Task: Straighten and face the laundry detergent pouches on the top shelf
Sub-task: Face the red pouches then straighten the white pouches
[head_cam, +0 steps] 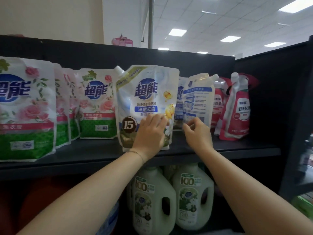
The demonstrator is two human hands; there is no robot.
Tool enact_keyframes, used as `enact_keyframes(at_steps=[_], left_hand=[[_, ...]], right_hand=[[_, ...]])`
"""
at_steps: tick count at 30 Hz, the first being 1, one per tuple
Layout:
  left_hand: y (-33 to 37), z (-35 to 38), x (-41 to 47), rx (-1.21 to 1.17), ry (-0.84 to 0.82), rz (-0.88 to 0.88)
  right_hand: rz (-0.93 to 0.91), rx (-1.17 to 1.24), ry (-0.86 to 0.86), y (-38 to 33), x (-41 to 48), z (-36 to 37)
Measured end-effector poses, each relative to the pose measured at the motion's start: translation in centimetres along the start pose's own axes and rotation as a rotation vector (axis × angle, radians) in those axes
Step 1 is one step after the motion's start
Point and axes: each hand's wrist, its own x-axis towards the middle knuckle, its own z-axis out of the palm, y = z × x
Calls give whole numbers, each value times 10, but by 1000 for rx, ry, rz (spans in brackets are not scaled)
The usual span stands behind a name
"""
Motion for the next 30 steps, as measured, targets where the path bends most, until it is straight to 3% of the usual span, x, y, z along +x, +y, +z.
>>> enact_keyframes(at_steps=[2, 4, 8, 11, 15, 19, 24, 27, 30], left_hand=[[21, 11, 8, -103, -99, 71], [42, 22, 17, -219, -231, 27], [71, 57, 43, -445, -440, -407], [79, 89, 65, -779, -506, -756], [86, 127, 85, -1043, -386, -1049], [87, 141, 95, -935, -192, -1226], [58, 146, 102, -1003, 96, -1406], [46, 147, 105, -1142, 142, -1464], [42, 145, 106, -1180, 154, -1446]], right_hand=[[30, -9, 48, 16, 3, -10], [78, -25, 88, 34, 11, -19], [154, -9, 82, 62, 34, -34], [198, -115, -65, 77, 52, -39], [155, 27, -303, 86, 56, -27], [-142, -59, -264, 89, 52, -22], [-383, 132, -552, 72, 59, -16], [-299, 107, -303, 71, 74, 1], [30, 230, -82, 74, 100, 9]])
